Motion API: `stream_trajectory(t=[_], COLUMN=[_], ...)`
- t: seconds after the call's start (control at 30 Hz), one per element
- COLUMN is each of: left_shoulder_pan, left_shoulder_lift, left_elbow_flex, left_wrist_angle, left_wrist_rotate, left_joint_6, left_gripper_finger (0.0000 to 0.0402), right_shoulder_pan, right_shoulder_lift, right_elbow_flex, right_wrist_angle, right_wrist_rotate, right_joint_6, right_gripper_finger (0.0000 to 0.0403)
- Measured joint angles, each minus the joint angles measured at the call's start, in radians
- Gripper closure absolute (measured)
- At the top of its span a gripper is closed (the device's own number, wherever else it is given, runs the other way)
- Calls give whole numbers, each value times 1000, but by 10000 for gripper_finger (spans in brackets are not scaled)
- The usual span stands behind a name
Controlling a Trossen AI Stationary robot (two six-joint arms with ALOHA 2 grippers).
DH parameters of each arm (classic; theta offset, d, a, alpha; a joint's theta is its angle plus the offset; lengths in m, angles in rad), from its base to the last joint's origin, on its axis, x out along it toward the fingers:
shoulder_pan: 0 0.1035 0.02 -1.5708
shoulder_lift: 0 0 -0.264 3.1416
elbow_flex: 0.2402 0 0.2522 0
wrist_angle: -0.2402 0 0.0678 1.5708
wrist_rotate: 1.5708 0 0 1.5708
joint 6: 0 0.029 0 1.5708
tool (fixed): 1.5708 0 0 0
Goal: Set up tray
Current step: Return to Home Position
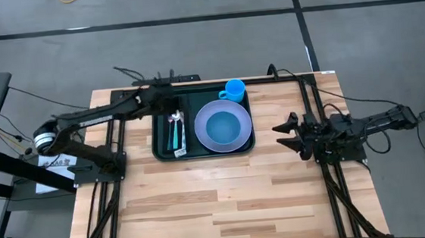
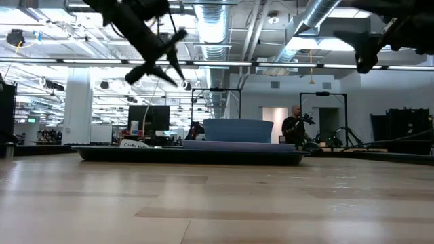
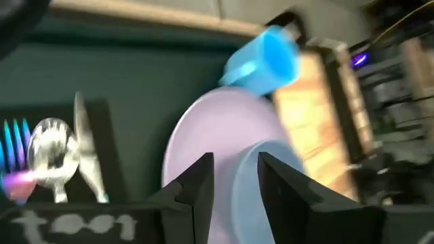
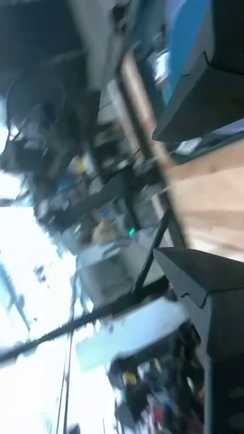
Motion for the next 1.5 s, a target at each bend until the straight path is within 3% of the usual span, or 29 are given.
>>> stream_trajectory(t=[0.13,0.3,0.53,0.7,0.8,1.03,1.23,1.37,1.5], left_shoulder_pan=[-14,-41,-69,-74,-74,-76,-76,-96,-131], left_shoulder_lift=[-77,-148,-205,-216,-215,-215,-215,-215,-252], left_elbow_flex=[0,0,1,1,1,1,1,1,-24], left_wrist_angle=[75,189,233,233,233,260,269,209,47], left_wrist_rotate=[-37,-41,-41,-35,23,272,349,411,467], left_joint_6=[68,189,265,334,398,449,458,499,584], left_gripper_finger=[301,301,301,301,301,301,301,301,301], right_shoulder_pan=[-3,-3,-37,-84,-120,-179,-194,-194,-194], right_shoulder_lift=[-57,-150,-249,-249,-240,-218,-218,-218,-218], right_elbow_flex=[-57,-91,-92,-92,-92,-92,-92,-92,-92], right_wrist_angle=[96,93,-212,-289,-298,-302,-303,-303,-304], right_wrist_rotate=[-72,-109,-18,-71,-121,-145,-145,-146,-146], right_joint_6=[-90,-216,-319,-344,-365,-342,-224,-204,-204], right_gripper_finger=[147,147,147,147,147,147,147,147,147])
